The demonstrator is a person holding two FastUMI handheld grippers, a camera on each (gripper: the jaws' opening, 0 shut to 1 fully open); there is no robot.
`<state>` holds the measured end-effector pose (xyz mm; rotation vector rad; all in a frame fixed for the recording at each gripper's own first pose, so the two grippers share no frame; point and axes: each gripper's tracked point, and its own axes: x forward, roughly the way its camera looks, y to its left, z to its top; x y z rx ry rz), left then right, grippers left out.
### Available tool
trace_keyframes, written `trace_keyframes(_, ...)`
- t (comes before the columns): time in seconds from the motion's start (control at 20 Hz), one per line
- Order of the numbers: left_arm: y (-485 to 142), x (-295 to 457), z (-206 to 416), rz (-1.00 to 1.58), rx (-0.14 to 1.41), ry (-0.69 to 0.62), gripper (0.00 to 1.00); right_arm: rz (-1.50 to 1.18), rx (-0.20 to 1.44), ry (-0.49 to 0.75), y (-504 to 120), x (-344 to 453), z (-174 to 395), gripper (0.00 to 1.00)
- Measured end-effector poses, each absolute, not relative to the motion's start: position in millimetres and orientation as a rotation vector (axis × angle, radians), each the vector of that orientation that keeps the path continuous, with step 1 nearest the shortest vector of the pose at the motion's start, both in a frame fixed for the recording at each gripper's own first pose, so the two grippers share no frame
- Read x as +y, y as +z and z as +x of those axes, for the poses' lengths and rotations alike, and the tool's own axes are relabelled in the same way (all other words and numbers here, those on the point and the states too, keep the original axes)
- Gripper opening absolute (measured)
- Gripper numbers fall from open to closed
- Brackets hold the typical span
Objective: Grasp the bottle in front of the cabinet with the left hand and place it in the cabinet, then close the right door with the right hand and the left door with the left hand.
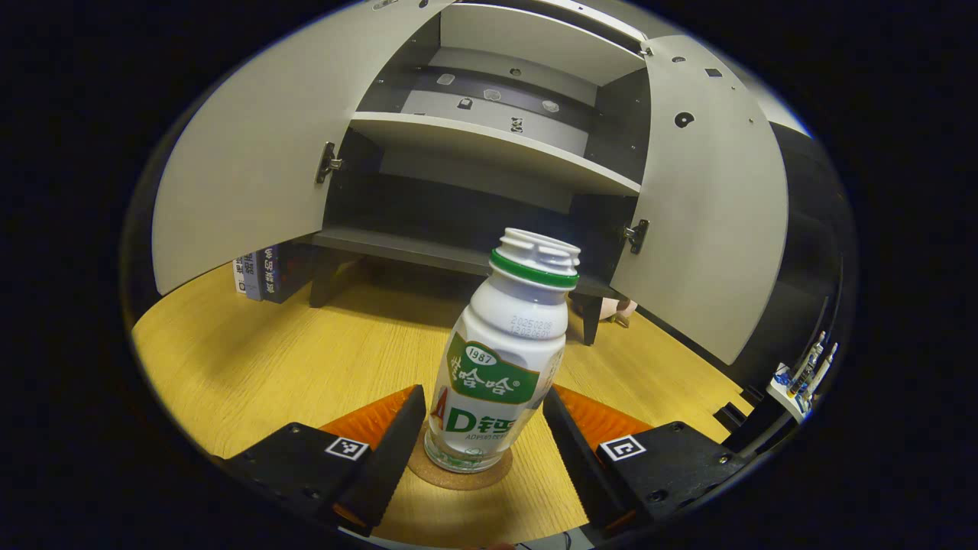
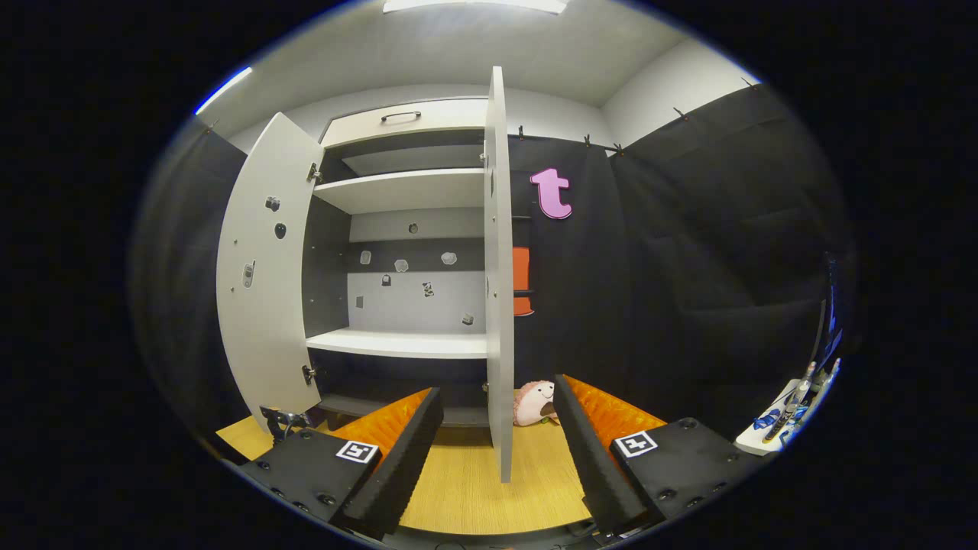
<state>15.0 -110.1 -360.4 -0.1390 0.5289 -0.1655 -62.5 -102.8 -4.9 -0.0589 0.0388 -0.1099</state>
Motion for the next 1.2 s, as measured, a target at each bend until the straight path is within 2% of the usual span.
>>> trace_keyframes(0.15, -350, -111, 14, -0.125, 0.514, -0.206, 0.80, -0.040, 0.046, -0.110, -8, -103, -60, 0.96)
trace_keyframes(0.25, -338, -108, 15, -0.117, 0.497, -0.217, 0.75, -0.026, 0.048, -0.107, -11, -102, -59, 0.96)
trace_keyframes(0.5, -281, -107, 13, -0.106, 0.454, -0.218, 0.72, 0.006, 0.059, -0.093, -20, -97, -52, 0.96)
trace_keyframes(0.7, -197, -106, 27, -0.109, 0.354, -0.234, 0.72, 0.034, 0.067, -0.082, -27, -94, -46, 0.96)
trace_keyframes(0.95, -90, -105, 78, -0.096, 0.252, -0.238, 0.72, 0.059, 0.064, -0.094, -32, -97, -43, 0.96)
trace_keyframes(1.2, -28, -128, 155, -0.089, 0.229, -0.291, 0.72, 0.082, 0.057, -0.144, -37, -117, -48, 0.98)
